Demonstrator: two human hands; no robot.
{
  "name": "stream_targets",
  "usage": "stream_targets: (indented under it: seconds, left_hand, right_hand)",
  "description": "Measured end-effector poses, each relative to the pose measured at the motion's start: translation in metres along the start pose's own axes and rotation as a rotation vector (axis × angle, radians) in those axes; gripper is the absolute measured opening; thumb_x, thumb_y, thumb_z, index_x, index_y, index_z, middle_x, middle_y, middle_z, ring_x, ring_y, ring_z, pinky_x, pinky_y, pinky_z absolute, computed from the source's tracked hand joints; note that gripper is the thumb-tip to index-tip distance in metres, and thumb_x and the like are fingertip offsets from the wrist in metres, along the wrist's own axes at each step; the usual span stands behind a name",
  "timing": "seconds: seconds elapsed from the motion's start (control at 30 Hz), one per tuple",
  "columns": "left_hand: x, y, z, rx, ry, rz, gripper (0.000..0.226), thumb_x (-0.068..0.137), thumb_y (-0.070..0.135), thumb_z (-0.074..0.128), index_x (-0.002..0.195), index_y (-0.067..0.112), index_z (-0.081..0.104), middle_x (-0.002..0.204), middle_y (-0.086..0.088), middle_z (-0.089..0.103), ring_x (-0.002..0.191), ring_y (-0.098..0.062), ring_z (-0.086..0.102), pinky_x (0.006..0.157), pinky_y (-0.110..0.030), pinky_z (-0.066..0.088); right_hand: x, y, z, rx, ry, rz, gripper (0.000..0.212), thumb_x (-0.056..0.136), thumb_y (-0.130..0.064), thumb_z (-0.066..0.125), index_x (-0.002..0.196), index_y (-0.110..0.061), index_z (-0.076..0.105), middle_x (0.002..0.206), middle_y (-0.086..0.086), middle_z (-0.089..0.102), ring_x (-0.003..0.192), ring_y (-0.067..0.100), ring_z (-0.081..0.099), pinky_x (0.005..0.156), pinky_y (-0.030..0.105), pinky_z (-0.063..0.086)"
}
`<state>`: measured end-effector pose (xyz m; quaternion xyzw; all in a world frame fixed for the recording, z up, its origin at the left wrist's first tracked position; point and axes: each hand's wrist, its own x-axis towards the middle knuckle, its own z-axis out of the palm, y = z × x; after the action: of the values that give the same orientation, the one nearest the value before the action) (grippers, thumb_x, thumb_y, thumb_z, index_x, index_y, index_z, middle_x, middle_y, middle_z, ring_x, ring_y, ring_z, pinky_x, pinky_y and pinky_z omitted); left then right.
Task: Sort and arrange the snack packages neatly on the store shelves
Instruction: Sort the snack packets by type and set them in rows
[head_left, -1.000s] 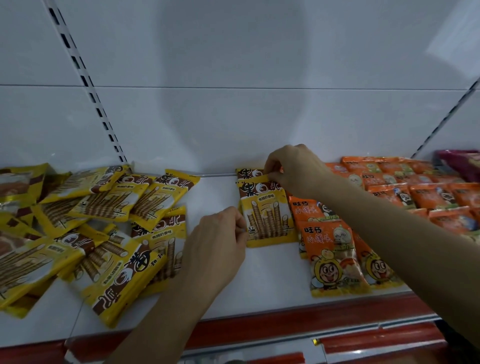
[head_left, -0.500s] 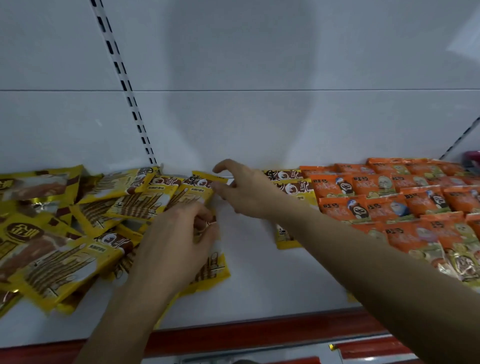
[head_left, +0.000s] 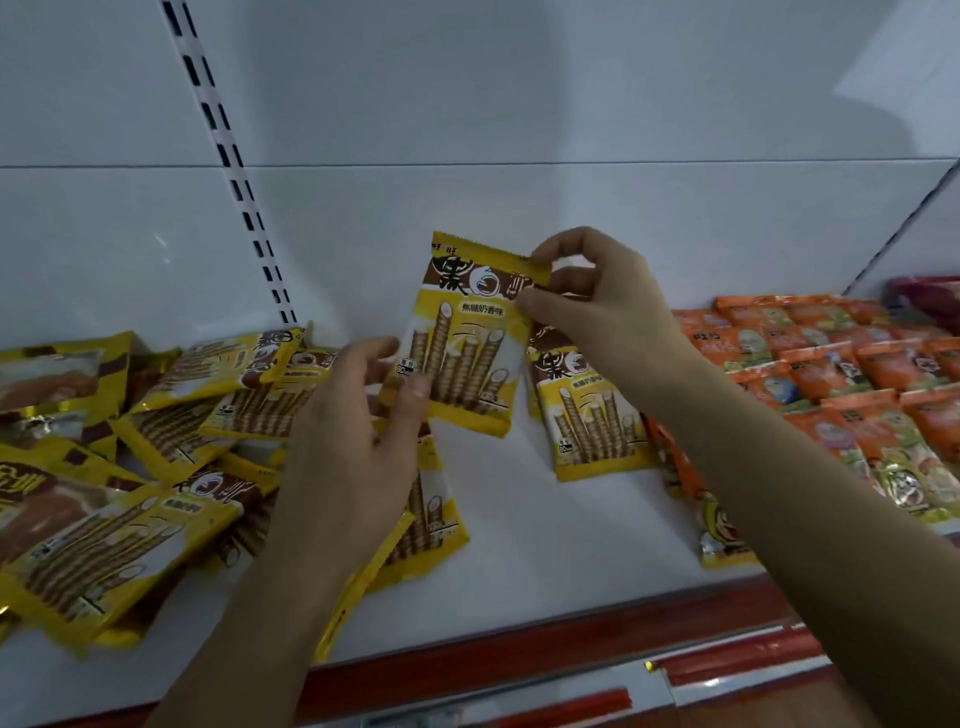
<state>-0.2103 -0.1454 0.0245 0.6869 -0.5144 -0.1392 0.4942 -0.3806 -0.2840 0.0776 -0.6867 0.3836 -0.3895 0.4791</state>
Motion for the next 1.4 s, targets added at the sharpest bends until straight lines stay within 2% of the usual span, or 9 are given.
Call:
stream_targets:
  seconds: [0.1, 0.23, 0.37, 0.5, 0.7, 0.87, 1.17, 1.3, 1.4]
  left_hand:
    - [0.004, 0.006, 0.003, -0.132, -0.009, -0.022, 0.015, 0.099, 0.033, 0.058, 0.107, 0.044, 0.065, 0.087, 0.018, 0.073, 0.071, -0.005, 0.070, 0.070, -0.044, 0.061]
    - [0.004, 0.013, 0.008, -0.107, -0.027, 0.026, 0.016, 0.100, 0.030, 0.058, 0.099, 0.040, 0.070, 0.080, 0.015, 0.073, 0.069, -0.004, 0.070, 0.066, -0.041, 0.061]
    - [0.001, 0.023, 0.013, -0.156, -0.059, 0.002, 0.017, 0.091, 0.031, 0.069, 0.093, 0.047, 0.065, 0.080, 0.015, 0.075, 0.064, -0.008, 0.071, 0.069, -0.046, 0.062]
    - [-0.012, 0.036, 0.030, -0.147, -0.136, -0.082, 0.012, 0.083, 0.028, 0.079, 0.088, 0.029, 0.067, 0.069, 0.011, 0.074, 0.057, -0.009, 0.071, 0.065, -0.040, 0.060]
    - [-0.038, 0.029, 0.065, 0.082, -0.211, -0.125, 0.014, 0.082, 0.040, 0.081, 0.084, 0.032, 0.069, 0.068, 0.014, 0.069, 0.064, 0.000, 0.065, 0.062, -0.031, 0.055]
    - [-0.052, 0.035, 0.083, 0.237, -0.210, -0.018, 0.013, 0.089, 0.041, 0.072, 0.082, 0.031, 0.070, 0.066, 0.018, 0.063, 0.071, 0.003, 0.060, 0.052, -0.015, 0.041]
    - [-0.056, 0.035, 0.091, 0.384, -0.282, 0.003, 0.020, 0.093, 0.044, 0.067, 0.078, 0.032, 0.065, 0.065, 0.019, 0.060, 0.061, 0.001, 0.058, 0.054, -0.018, 0.045]
    - [-0.054, 0.038, 0.088, 0.390, -0.313, -0.004, 0.019, 0.093, 0.044, 0.067, 0.079, 0.031, 0.066, 0.063, 0.018, 0.059, 0.061, 0.002, 0.058, 0.052, -0.015, 0.041]
    - [-0.054, 0.038, 0.087, 0.383, -0.322, -0.002, 0.018, 0.093, 0.044, 0.067, 0.081, 0.030, 0.067, 0.065, 0.017, 0.062, 0.063, 0.000, 0.060, 0.056, -0.021, 0.050]
  right_hand:
    - [-0.010, -0.009, -0.012, 0.055, -0.034, 0.015, 0.038, 0.093, -0.004, 0.069, 0.127, -0.012, 0.055, 0.086, 0.007, 0.074, 0.081, 0.028, 0.075, 0.069, 0.035, 0.063]
    - [-0.009, -0.011, -0.027, -0.100, 0.015, -0.023, 0.010, 0.099, -0.013, 0.063, 0.107, -0.011, 0.070, 0.089, 0.009, 0.077, 0.075, 0.019, 0.075, 0.066, 0.034, 0.062]
    - [-0.005, -0.008, -0.047, -0.252, 0.032, -0.067, 0.013, 0.100, -0.019, 0.063, 0.094, -0.017, 0.073, 0.076, -0.001, 0.075, 0.061, 0.007, 0.067, 0.055, 0.022, 0.053]
    - [0.003, 0.005, -0.071, -0.465, -0.003, -0.085, 0.012, 0.097, -0.023, 0.067, 0.093, -0.018, 0.077, 0.056, -0.013, 0.063, 0.044, -0.002, 0.049, 0.047, 0.014, 0.039]
    - [0.003, 0.029, -0.086, -0.690, -0.163, -0.045, 0.009, 0.092, -0.026, 0.073, 0.096, -0.021, 0.080, 0.084, -0.015, 0.072, 0.077, -0.002, 0.066, 0.065, 0.010, 0.049]
    - [0.002, 0.048, -0.089, -0.754, -0.164, -0.062, 0.011, 0.094, -0.022, 0.072, 0.090, -0.017, 0.080, 0.082, -0.007, 0.074, 0.076, 0.004, 0.066, 0.061, 0.012, 0.046]
    - [-0.003, 0.062, -0.086, -0.863, -0.224, -0.157, 0.004, 0.091, -0.023, 0.074, 0.091, -0.022, 0.079, 0.091, -0.013, 0.067, 0.076, -0.003, 0.058, 0.064, 0.011, 0.039]
    - [-0.004, 0.062, -0.086, -0.902, -0.235, -0.218, 0.005, 0.091, -0.027, 0.074, 0.092, -0.024, 0.078, 0.109, -0.006, 0.069, 0.092, 0.013, 0.064, 0.082, 0.031, 0.054]
    - [-0.002, 0.061, -0.086, -0.947, -0.279, -0.219, 0.008, 0.092, -0.028, 0.072, 0.095, -0.024, 0.078, 0.136, -0.005, 0.062, 0.106, 0.015, 0.064, 0.096, 0.034, 0.049]
